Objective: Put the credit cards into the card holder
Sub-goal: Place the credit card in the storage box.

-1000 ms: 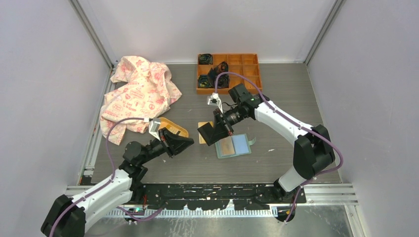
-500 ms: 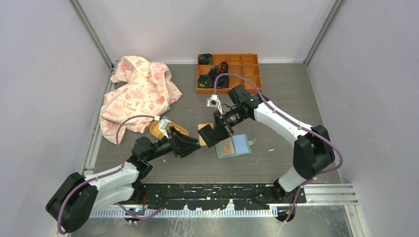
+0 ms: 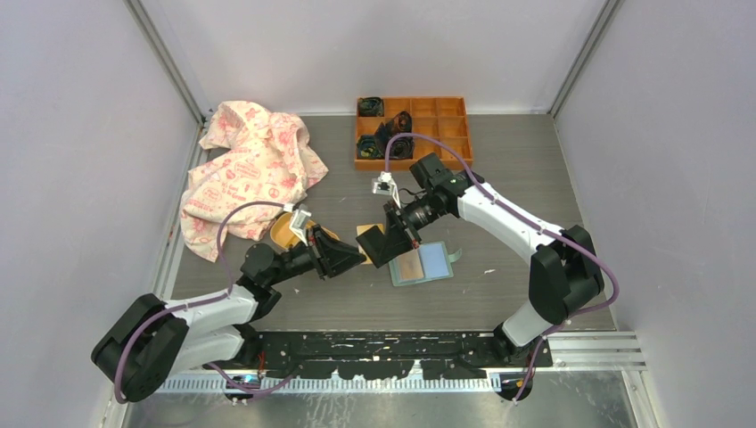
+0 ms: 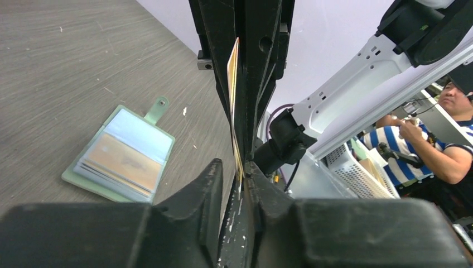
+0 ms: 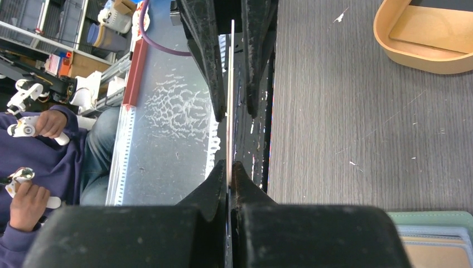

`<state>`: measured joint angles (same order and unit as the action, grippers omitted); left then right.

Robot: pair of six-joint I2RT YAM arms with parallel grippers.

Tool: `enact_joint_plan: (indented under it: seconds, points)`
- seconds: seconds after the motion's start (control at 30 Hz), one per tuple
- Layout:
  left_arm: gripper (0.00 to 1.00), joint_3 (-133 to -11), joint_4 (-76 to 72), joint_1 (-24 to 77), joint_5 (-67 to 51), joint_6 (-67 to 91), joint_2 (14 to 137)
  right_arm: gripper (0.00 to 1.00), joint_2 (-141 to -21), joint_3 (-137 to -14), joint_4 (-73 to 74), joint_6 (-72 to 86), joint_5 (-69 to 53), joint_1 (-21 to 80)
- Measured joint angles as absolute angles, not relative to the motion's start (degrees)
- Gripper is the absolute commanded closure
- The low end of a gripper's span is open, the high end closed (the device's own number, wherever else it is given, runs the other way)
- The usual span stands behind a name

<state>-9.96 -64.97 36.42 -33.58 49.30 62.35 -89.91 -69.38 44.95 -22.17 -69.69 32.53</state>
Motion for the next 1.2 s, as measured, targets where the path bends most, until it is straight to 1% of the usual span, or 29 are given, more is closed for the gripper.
enact_joint_plan:
  seconds: [0.07,0.1,0.33,0.67,1.03,1.2]
  points:
    - [0.99,-10.31,-65.54,36.49,-33.85,49.45,63.22,0.99,-89.91,-69.38,45.01,-22.17,-69.69,32.64]
    - [1.0,-10.37,-66.04,36.53,-34.09,49.45,63.7,0.99,-89.91,-69.38,45.06,-22.17,-69.69,32.64]
    - [1.0,-10.39,-68.2,36.64,-34.52,50.39,65.21,0.93,-89.95,-69.36,45.21,-22.11,-69.56,32.38]
    - [1.0,-10.39,-65.14,35.62,-34.15,51.07,63.29,0.9,-91.07,-68.9,44.21,-21.91,-71.07,31.86]
    - [1.0,-10.37,-64.9,34.98,-34.22,52.62,63.29,0.89,-91.59,-68.88,43.7,-21.96,-71.88,31.75]
    - [1.0,-10.31,-64.88,34.63,-34.26,53.36,63.29,0.95,-92.12,-68.88,43.35,-21.85,-72.29,31.75]
